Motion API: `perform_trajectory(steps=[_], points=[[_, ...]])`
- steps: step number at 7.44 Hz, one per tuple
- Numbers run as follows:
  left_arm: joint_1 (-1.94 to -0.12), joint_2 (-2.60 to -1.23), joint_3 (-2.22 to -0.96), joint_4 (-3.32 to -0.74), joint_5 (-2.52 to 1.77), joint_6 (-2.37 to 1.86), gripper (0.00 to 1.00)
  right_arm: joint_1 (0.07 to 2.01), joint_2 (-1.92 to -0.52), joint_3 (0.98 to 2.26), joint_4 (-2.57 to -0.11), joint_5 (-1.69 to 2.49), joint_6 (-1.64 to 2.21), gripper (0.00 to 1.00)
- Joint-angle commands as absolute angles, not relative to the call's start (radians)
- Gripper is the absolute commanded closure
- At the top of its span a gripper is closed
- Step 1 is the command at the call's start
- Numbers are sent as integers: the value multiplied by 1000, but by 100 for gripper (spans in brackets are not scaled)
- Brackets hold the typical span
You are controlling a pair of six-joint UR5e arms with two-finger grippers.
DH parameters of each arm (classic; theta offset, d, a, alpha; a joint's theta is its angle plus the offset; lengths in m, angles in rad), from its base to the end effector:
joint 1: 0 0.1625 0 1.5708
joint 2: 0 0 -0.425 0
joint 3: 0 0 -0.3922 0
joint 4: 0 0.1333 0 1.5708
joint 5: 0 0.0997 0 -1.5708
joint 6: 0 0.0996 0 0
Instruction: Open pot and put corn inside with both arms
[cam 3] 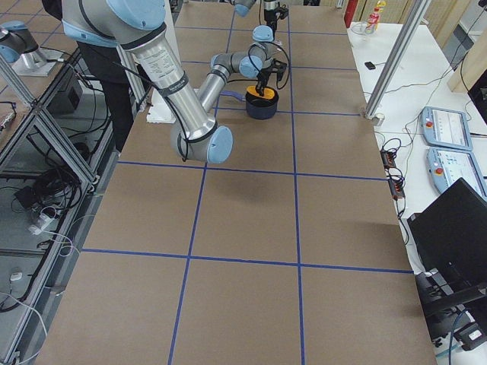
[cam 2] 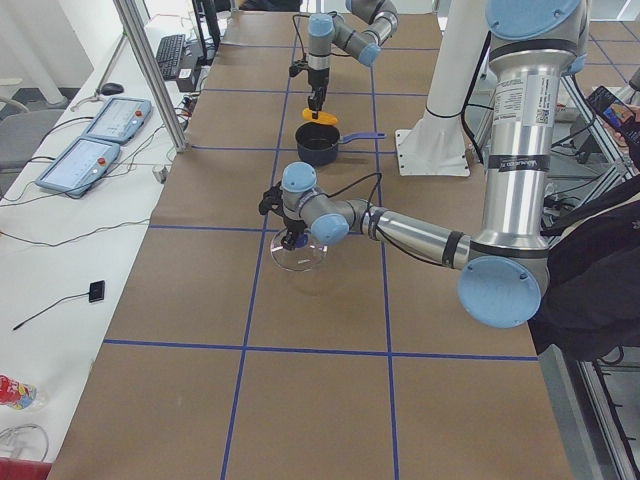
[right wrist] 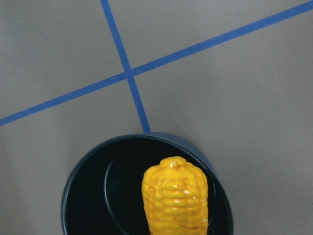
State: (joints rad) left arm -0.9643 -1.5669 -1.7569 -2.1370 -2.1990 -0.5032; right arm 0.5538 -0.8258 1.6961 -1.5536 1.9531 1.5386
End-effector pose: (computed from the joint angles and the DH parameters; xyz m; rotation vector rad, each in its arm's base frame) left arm 0.2304 -0.4633 0.5076 0.3003 0.8917 0.3305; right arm -0.5240 -0.4371 0.1561 -0.0887 -0.9450 0.3125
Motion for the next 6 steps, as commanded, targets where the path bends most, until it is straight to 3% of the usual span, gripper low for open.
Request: perform_trajectory(steps=[1,4,5,6], points=[[-965,-1513,-1759,-2190,-2201,-502,50,531,-804,1652,-1551,1928,1540,70],[-965,-1497,-1755,-2209,-2200,-502,50,514,-799,1623,-1545,1904,1536,69],[-965,-1497,-1753,-2209,-2200,-502,50,514,-792,1618,-1545,1899,1534,60],[-965,-1497,-1747,-2209,-2200,-500,50,514,-779,1614,-1546,1891,1534,6]])
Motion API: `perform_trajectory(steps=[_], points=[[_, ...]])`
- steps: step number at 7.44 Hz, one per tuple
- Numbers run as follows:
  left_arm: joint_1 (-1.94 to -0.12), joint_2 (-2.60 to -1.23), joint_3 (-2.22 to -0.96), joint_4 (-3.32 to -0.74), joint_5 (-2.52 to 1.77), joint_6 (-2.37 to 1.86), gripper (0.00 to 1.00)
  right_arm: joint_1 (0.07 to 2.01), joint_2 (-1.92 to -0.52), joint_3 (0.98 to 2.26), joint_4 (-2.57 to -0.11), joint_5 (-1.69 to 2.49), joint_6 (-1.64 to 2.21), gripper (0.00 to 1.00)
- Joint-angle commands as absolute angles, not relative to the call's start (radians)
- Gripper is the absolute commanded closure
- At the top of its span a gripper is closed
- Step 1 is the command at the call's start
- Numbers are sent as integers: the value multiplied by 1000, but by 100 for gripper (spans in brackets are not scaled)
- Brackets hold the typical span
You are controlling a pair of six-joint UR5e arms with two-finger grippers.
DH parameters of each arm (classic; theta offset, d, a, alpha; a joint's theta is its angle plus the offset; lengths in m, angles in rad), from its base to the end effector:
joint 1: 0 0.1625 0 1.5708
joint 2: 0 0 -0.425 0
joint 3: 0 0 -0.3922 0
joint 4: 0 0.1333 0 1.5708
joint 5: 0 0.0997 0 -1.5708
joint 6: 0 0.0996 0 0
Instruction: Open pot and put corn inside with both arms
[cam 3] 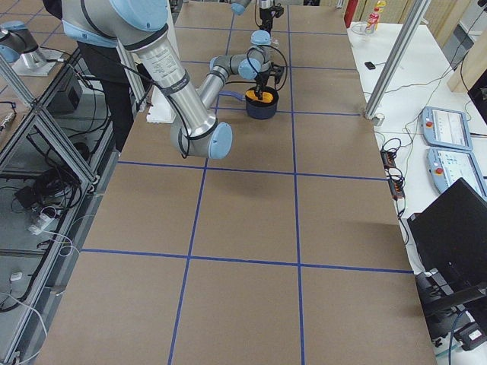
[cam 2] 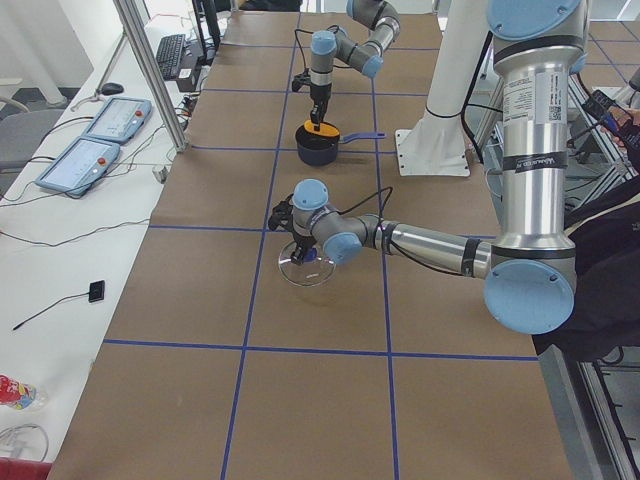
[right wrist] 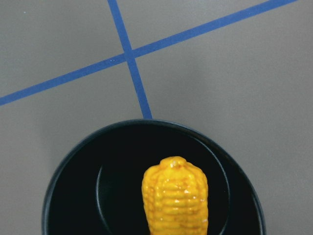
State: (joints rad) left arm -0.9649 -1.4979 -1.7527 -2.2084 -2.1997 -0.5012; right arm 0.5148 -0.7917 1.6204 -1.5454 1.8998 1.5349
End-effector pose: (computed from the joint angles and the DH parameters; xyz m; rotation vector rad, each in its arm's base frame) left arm 0.2158 -0.4427 0.5351 0.2995 0.8910 0.3315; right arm -0.5597 -0.4328 0.1626 -0.0672 -0.9012 0.3056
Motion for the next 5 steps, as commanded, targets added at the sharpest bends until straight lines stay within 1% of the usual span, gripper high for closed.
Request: perform_trajectory(steps=[1,5], points=[[-963,-1485,-1747,-2209,-2197,-502,50,515,-778,1624,-1546,1885,1526,0],[-954,-1503,-1701,-2209,-2187,-499,50,586,-761,1628,-1548,1920,1497,0]])
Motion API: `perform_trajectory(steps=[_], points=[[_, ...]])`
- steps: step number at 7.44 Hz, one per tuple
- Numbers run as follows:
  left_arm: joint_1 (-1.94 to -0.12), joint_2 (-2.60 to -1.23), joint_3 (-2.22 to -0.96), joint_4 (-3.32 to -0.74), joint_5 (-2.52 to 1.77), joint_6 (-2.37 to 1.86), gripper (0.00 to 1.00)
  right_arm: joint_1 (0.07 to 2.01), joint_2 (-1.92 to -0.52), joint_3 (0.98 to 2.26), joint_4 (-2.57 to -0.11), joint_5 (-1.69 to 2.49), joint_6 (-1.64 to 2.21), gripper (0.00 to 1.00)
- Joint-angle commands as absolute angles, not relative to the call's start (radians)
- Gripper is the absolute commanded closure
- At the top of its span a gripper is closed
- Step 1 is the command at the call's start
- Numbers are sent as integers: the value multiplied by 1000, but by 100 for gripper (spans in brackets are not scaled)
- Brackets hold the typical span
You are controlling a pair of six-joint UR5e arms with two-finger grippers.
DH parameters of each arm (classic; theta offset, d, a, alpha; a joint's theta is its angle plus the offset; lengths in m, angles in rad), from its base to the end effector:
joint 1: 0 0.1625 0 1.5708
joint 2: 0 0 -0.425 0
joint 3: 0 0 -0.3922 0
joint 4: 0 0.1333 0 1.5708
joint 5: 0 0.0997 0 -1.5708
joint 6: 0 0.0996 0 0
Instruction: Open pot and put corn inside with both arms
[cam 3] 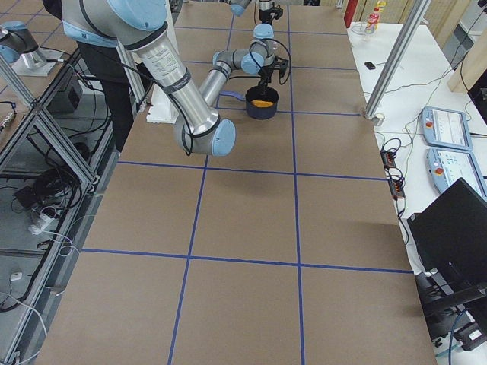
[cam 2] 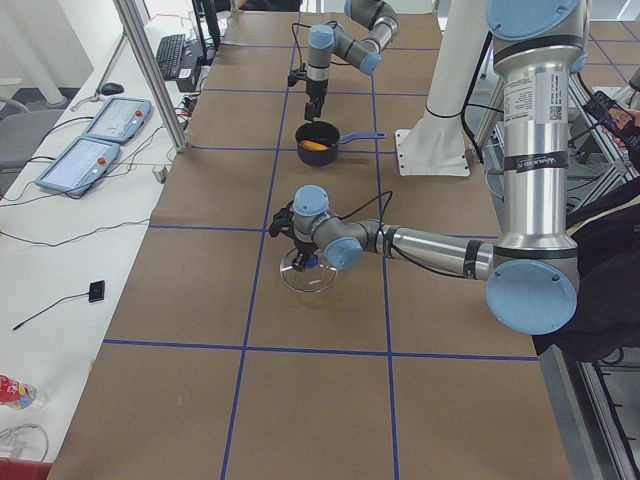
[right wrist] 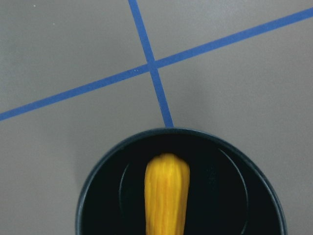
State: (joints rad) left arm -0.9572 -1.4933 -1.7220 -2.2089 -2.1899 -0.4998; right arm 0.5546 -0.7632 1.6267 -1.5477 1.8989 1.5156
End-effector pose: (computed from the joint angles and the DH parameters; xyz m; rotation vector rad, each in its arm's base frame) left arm 0.2185 -0.4414 0.5536 0.2723 0.8691 0.3261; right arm -0.5401 -0.4536 0.1405 -0.0285 -0.9332 0.3174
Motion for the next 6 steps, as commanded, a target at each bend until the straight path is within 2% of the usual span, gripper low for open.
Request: perform_trajectory(steps=[1,4,6], points=[[-953,-1512,-1689,-2209,-2187,-497,50,609,-761,1632,-1546,1940,1493,0],[-951,-1537,-1661,-2207,-2187,-499,47,653,-762,1647,-1546,2005,1474,0],[-951,-1543,-1658,-2207,-2187,-497,25,658,-764,1652,-1546,2008,1459,0]])
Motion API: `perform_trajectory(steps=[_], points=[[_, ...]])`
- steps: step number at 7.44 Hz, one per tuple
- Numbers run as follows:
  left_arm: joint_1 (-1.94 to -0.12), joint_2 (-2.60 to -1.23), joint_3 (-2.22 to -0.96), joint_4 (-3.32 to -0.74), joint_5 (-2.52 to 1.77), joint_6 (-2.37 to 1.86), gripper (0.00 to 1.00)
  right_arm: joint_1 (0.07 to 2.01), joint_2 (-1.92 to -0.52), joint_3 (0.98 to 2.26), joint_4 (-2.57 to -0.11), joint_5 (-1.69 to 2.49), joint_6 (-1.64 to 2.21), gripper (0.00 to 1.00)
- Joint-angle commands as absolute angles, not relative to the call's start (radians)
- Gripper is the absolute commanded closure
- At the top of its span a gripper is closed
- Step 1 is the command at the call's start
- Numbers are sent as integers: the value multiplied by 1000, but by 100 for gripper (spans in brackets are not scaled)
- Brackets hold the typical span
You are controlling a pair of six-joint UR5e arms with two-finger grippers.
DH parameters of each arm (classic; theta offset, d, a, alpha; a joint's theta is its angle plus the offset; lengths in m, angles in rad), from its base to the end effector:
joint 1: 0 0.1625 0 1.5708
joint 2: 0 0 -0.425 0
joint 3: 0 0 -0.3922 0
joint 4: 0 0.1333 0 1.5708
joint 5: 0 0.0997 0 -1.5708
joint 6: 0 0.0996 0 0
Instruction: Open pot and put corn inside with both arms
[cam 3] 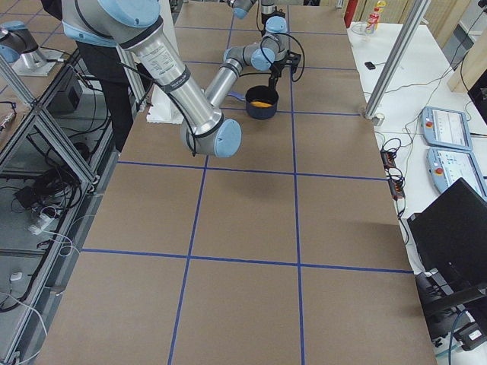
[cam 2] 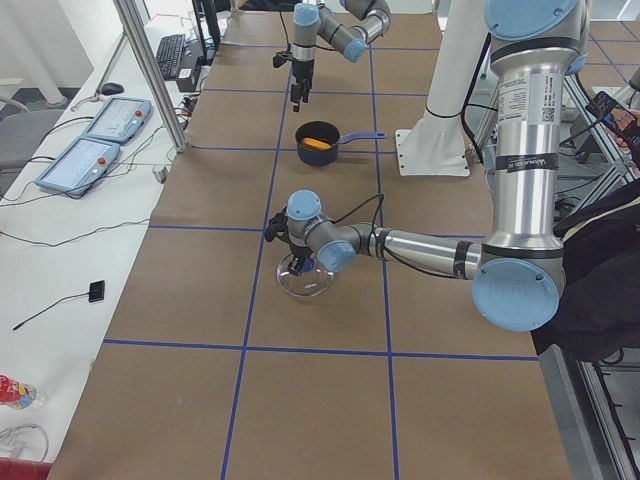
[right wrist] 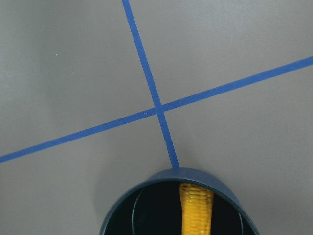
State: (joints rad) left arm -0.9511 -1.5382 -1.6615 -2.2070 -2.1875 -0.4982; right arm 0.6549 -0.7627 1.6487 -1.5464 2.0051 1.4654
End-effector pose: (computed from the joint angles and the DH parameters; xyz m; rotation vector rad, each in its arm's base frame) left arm 0.2324 -0.4561 0.5631 0.2567 0.8601 0.3272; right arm -0.4899 -0.4914 0.1290 -0.0427 -0.9840 0.3070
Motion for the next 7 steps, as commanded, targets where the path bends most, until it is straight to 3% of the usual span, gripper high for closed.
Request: perform_trajectory(steps=[1,2,3,7], points=[[-951,-1543,-1657,-2206,-2187,-497,22,658,-765,1658,-1546,2006,1459,0],[-951,-1545,-1657,-2206,-2187,-497,17,661,-765,1663,-1545,2006,1459,0],[-951,-1549,-1661,-2206,-2189,-497,6,676,-772,1667,-1543,2008,1459,0],[-1064,-1652,-1649,-2054,-2280,-365,3,904,-909,1672,-1546,2186,1147,0]])
